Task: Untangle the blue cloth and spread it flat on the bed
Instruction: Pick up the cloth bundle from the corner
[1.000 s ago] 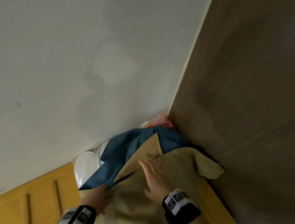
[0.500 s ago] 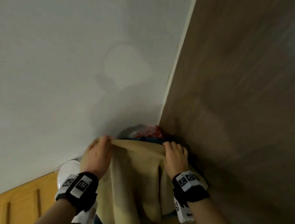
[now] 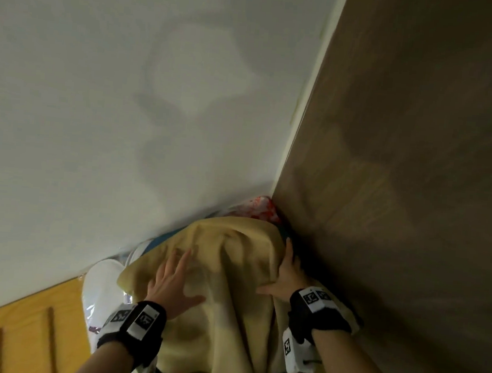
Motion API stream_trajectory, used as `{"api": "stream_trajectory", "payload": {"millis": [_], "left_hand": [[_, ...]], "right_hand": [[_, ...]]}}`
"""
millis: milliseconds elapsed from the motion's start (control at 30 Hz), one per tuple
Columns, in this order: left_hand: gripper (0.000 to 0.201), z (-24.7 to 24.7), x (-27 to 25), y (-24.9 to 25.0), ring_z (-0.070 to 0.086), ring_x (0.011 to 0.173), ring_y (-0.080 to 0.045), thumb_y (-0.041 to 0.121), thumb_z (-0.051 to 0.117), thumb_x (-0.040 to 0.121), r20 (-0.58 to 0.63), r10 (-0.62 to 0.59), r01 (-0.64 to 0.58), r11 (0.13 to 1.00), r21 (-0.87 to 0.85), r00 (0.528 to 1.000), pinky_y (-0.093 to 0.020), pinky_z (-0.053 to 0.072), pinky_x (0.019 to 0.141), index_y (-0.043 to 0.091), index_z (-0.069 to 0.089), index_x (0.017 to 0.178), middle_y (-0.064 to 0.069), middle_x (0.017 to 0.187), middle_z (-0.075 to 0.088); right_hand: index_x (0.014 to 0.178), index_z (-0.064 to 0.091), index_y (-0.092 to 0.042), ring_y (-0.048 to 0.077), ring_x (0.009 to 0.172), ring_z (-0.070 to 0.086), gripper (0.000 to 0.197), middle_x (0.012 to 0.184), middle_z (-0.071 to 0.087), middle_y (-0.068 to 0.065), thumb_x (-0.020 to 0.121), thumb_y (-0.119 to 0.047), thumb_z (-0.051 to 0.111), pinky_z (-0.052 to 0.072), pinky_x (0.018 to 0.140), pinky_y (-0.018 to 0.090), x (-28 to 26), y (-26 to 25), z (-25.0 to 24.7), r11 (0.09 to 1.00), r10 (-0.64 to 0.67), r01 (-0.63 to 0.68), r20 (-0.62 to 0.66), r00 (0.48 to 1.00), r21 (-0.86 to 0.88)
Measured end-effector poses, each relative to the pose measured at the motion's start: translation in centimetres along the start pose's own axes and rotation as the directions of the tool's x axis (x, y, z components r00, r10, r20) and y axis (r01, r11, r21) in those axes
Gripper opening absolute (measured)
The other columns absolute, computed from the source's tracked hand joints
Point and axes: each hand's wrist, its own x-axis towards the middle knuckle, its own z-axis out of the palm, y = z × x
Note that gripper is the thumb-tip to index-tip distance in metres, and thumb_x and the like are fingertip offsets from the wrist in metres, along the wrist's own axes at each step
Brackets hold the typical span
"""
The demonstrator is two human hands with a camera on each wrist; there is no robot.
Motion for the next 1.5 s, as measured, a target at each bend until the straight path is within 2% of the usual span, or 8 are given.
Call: {"api": "stream_trajectory", "payload": {"millis": [133, 300, 467, 667, 867, 1133, 1267, 1500], "left_hand": [[0.112, 0.5, 0.5, -0.2, 0.005, 0.147, -0.026, 0.058, 0.071, 0.067, 0.042, 0.021, -0.016, 0.993, -0.114, 0.999, -0.052, 0.021, 0.116, 0.042, -0.007, 0.146, 0.005, 0.16, -0.004], [0.12, 0.9, 0.6, -0.1, 0.01, 0.146, -0.024, 0.065, 0.072, 0.057, 0.111, 0.071, -0.042, 0.969, -0.243, 0.991, -0.051, 0.021, 0.117, 0.042, -0.004, 0.146, 0.008, 0.159, 0.003], [0.127, 1.3, 0.6, 0.2, 0.016, 0.145, -0.025, 0.061, 0.075, 0.051, 0.14, 0.105, -0.079, 0.98, -0.181, 0.985, -0.048, 0.024, 0.116, 0.039, -0.004, 0.147, 0.008, 0.159, 0.006], [0.113, 0.7, 1.5, -0.1, 0.013, 0.145, -0.027, 0.066, 0.07, 0.058, -0.133, 0.119, -0.084, 0.966, 0.244, 0.984, -0.051, 0.022, 0.116, 0.029, 0.012, 0.147, 0.001, 0.159, 0.008], [0.144, 1.5, 3.4, -1.7, 0.006, 0.145, -0.035, 0.077, 0.07, 0.044, -0.053, -0.129, 0.139, 0.957, 0.254, 0.99, -0.058, 0.017, 0.115, 0.03, -0.02, 0.145, -0.003, 0.16, -0.002], [0.108, 2.3, 3.2, -0.7, 0.052, 0.122, -0.024, 0.066, 0.073, 0.056, 0.066, -0.16, 0.134, 0.947, 0.29, 0.985, -0.044, 0.031, 0.103, 0.021, 0.023, 0.14, -0.001, 0.132, 0.056], [0.043, 1.8, 1.0, -0.9, 0.055, 0.111, -0.019, 0.051, 0.066, 0.072, 0.02, -0.076, 0.065, 0.945, 0.319, 0.997, -0.039, 0.034, 0.099, 0.029, 0.055, 0.107, 0.005, 0.116, 0.062], [0.045, 4.4, -4.0, -2.1, 0.054, 0.117, -0.024, 0.035, 0.064, 0.077, 0.134, 0.091, -0.09, 0.996, -0.014, 0.987, -0.025, 0.041, 0.089, 0.019, 0.056, 0.119, -0.004, 0.125, 0.059]], "right_hand": [[0.144, -0.025, -0.018, 0.037, 0.136, 0.033, 0.136, 0.152, 0.026, 0.017, 0.064, -0.03, 0.084, 0.031, 0.112, 0.046, 1.1, -0.7, 2.2, 0.991, 0.053, -0.062, 0.085, 0.995, 0.115], [0.136, 0.038, -0.012, 0.03, 0.126, 0.047, 0.072, 0.14, 0.047, 0.01, 0.075, -0.029, 0.071, 0.042, 0.103, 0.036, 0.4, -1.0, 3.5, 0.994, 0.091, -0.103, 0.279, 0.956, 0.029], [0.143, 0.033, -0.02, 0.025, 0.129, 0.045, 0.084, 0.144, 0.044, 0.004, 0.071, -0.036, 0.073, 0.038, 0.108, 0.037, -1.5, 0.9, 3.5, 0.985, 0.028, -0.118, 0.565, 0.825, 0.124], [0.149, 0.006, -0.023, 0.036, 0.144, 0.006, 0.119, 0.156, 0.007, 0.009, 0.059, -0.052, 0.078, 0.016, 0.117, 0.052, -0.9, 2.3, 2.4, 0.982, 0.011, -0.009, 0.008, 1.0, -0.187], [0.145, -0.024, -0.017, 0.033, 0.144, 0.017, 0.144, 0.157, 0.009, 0.013, 0.055, -0.038, 0.087, 0.021, 0.117, 0.047, 0.0, 4.1, 4.9, 0.981, 0.129, -0.146, 0.139, 0.982, 0.126], [0.13, 0.047, -0.019, 0.028, 0.122, 0.051, 0.078, 0.131, 0.055, 0.007, 0.063, -0.045, 0.078, 0.039, 0.105, 0.042, -0.5, 3.9, 6.6, 0.993, 0.066, -0.066, 0.002, 0.998, -0.096], [0.131, 0.047, -0.025, 0.033, 0.135, 0.029, 0.071, 0.144, 0.034, 0.009, 0.067, -0.046, 0.071, 0.026, 0.111, 0.049, -2.5, 3.2, 6.6, 0.968, 0.047, -0.064, -0.076, 0.996, -0.242], [0.127, 0.049, -0.02, 0.026, 0.117, 0.054, 0.053, 0.127, 0.058, 0.006, 0.078, -0.029, 0.067, 0.044, 0.093, 0.029, -8.2, 5.1, 6.4, 0.999, -0.013, 0.008, 0.095, 0.995, 0.052]]}}
